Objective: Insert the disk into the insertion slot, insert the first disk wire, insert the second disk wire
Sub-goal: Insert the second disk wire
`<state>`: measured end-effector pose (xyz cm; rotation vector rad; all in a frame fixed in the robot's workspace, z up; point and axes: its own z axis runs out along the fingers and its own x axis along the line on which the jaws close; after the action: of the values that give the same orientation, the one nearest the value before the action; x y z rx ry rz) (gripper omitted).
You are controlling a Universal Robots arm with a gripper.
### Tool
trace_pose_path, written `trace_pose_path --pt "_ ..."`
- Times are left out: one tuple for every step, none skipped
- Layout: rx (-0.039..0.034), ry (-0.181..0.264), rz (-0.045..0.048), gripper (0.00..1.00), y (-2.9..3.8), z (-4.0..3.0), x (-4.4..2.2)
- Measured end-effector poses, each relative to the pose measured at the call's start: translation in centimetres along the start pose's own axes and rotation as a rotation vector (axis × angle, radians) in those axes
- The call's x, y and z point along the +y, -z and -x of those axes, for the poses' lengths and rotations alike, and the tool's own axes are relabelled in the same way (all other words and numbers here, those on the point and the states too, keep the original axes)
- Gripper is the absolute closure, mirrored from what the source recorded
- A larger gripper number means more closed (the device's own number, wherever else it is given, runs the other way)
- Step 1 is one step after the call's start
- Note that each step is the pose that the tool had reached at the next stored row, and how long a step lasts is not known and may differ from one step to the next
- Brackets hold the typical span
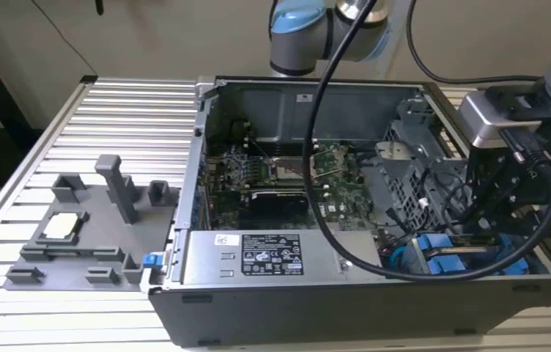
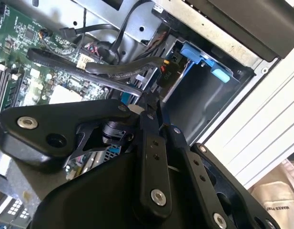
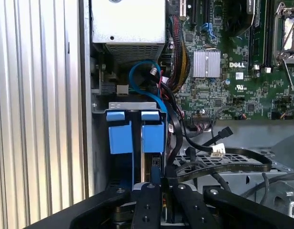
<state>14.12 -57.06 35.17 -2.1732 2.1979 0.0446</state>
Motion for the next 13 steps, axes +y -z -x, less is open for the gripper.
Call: trace_pose_path --pt "0.0000 -0.002 -0.0001 0.84 -0.06 0.00 -0.03" --pt "0.0000 -0.004 -0.0002 0.84 -0.12 -0.01 -0.06" --pt "0.0000 -0.007 -0.0004 0.84 -0.16 -0.01 -0.07" --pt "0.0001 -0.008 -0.0004 0.84 -0.21 -0.01 -0.08" --pt "0.0000 -0.008 -0.0005 0.84 -0.25 -0.01 -0.08" --pt "-0.0002 -0.009 -0.0005 0.84 -0.31 -0.02 -0.08" --pt "-0.0001 -0.010 -0.0005 0.84 -0.35 -0.02 -0.08" --pt "-0.0001 -0.010 -0.0006 0.84 -0.40 -0.02 -0.08" --pt "-0.0002 -0.010 -0.0006 0.84 -0.45 -0.03 -0.11" --pt "-0.0001 -0.010 -0.0006 0.84 -0.50 -0.03 -0.13" --pt "-0.0001 -0.010 -0.0006 0.84 -0.54 -0.03 -0.14" --pt "0.0000 -0.010 -0.0006 0.84 -0.57 -0.03 -0.17" --pt "-0.0002 -0.011 -0.0006 0.84 -0.62 -0.03 -0.18"
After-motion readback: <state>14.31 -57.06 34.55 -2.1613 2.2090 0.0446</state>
